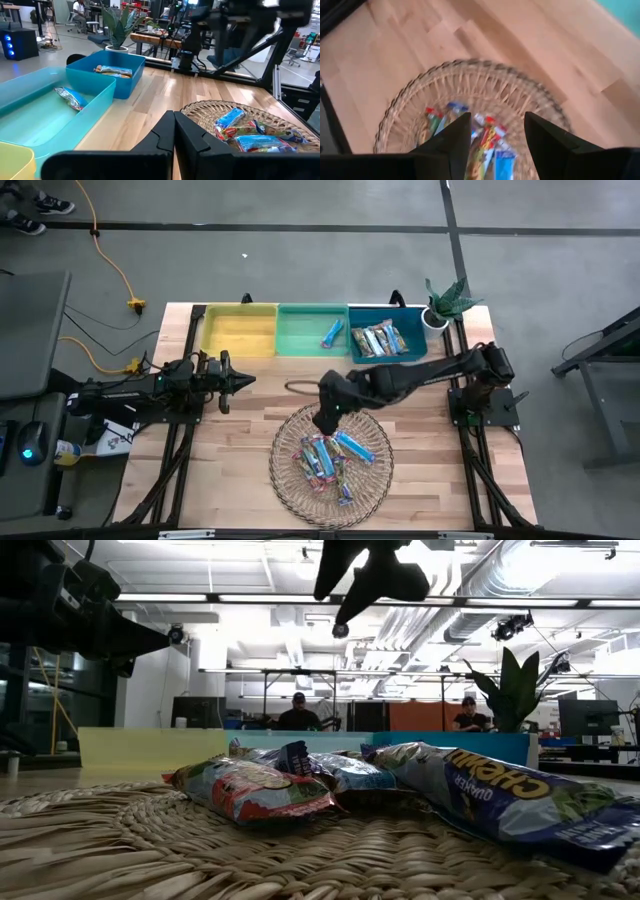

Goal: Pick and place Granola Bars by type
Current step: Put the red granola bar into the light green bin

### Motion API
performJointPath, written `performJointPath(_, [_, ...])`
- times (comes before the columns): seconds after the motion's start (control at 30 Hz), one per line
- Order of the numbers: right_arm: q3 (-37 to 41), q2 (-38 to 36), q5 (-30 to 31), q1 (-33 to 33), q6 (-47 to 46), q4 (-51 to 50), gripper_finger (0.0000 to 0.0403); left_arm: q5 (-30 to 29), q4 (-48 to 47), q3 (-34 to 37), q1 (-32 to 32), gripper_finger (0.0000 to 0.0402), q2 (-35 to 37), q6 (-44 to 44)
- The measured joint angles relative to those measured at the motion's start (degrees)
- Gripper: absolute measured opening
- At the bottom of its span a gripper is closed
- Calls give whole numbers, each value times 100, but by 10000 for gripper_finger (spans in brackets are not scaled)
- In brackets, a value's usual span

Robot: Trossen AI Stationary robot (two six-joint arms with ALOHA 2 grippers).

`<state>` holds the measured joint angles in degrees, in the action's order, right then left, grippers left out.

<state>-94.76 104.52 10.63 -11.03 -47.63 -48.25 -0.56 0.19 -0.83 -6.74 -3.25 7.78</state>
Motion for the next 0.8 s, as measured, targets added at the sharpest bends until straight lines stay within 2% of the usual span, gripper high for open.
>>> performJointPath(0.2, [0, 397, -115, -429, -562, -306, 168, 0, 0, 0, 0, 0, 2, 0])
performJointPath(0.43, [0, 1078, -521, -552, -1232, -343, 168, 0, 1, -1, 0, 0, 0, 1])
performJointPath(0.8, [0, 1580, -724, -548, -1416, -46, 168, 0, 2, 0, 0, 0, 2, 0])
